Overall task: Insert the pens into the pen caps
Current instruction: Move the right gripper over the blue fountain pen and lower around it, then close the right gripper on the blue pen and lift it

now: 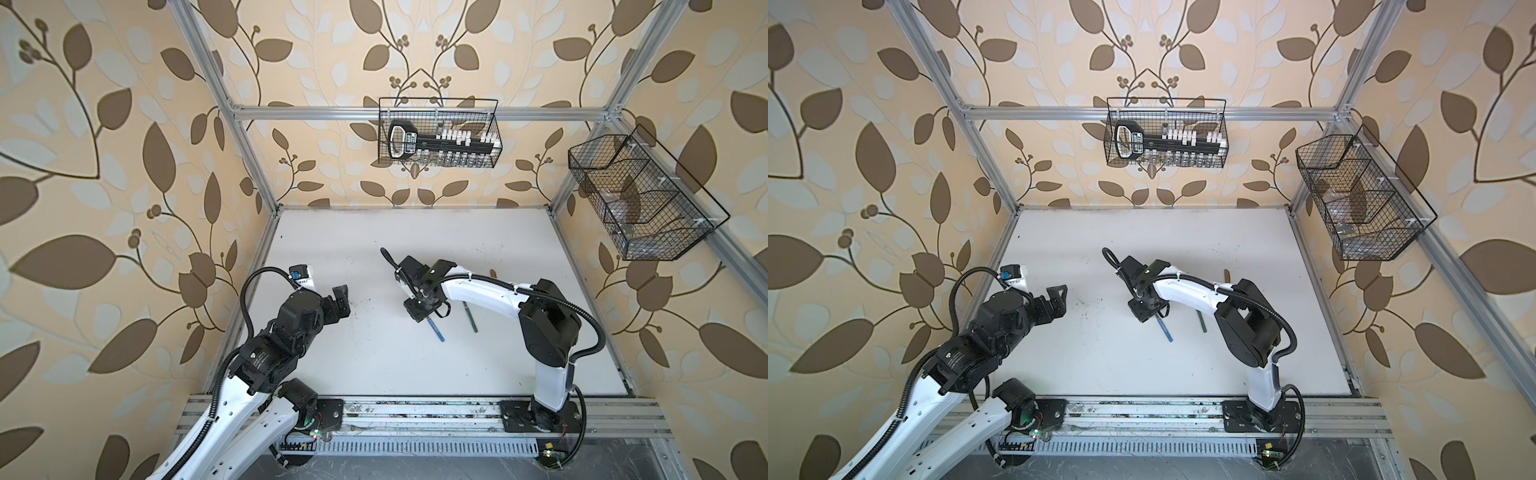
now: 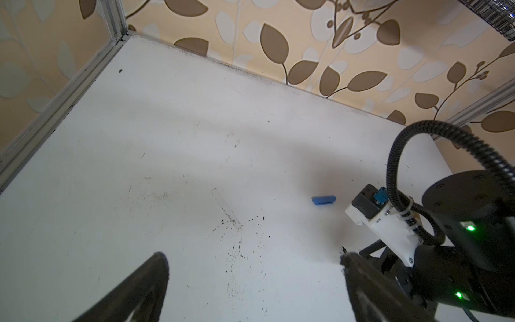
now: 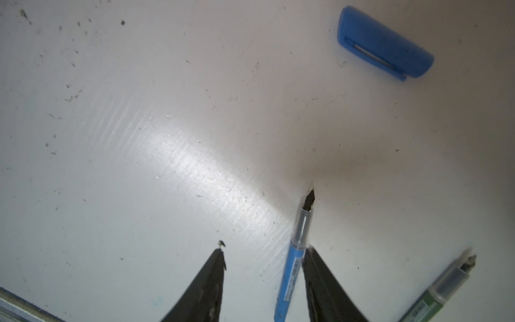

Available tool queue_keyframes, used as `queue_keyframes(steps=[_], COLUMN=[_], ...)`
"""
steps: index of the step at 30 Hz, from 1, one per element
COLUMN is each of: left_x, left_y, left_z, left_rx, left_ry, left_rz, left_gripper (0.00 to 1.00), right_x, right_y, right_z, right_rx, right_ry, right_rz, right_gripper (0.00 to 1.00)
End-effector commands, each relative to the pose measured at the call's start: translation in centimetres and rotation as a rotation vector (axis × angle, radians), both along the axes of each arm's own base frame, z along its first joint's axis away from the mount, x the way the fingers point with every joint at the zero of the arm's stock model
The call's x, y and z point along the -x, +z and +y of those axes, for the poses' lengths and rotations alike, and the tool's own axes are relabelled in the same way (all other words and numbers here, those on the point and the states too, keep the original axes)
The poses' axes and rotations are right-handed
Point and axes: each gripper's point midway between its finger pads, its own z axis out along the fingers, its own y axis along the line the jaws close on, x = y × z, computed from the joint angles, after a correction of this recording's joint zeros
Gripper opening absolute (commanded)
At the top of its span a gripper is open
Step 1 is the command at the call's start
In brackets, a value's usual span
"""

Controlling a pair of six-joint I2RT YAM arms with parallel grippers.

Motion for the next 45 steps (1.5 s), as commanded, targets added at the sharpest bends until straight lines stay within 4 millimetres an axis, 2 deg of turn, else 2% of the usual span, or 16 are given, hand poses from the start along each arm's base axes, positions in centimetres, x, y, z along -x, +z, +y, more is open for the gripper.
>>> queue_keyframes(steps=[1, 10, 19, 32, 38, 45], left_x=[0.0, -0.3, -0.5, -0.6, -0.6, -0.5], left_y=[0.0, -0.6, -0.1, -0.4, -0.6, -1.3], left_z=[0.1, -0.2, -0.3, -0.4, -0.7, -1.4], left_rx=[0.005, -0.008, -0.011, -0.019, -0.014, 0.015], left_ry=[0.001, -0.004, -0.008, -0.013, -0.028, -0.053], left_rz=[-0.014, 0.009, -0.005, 0.003, 0.012, 0.025], left_gripper=[0.99, 0.99, 0.99, 0.99, 0.99, 0.99], right_x=[0.1, -0.3, -0.8, 0.0, 0.0, -0.4], right_y=[-1.0, -3.2, -4.8, -6.0, -6.6, -6.4], right_z=[-1.1, -2.1, -3.0, -3.3, -3.4, -3.4], right_rx=[0.065, 0.118, 0.129, 0.140, 0.144, 0.130], right_ry=[0.016, 0.010, -0.005, -0.014, -0.016, -0.028], right_rz=[0.021, 0.042, 0.073, 0.088, 0.093, 0.089], right_gripper=[0.47, 0.40, 0.35, 0.29, 0.23, 0.17])
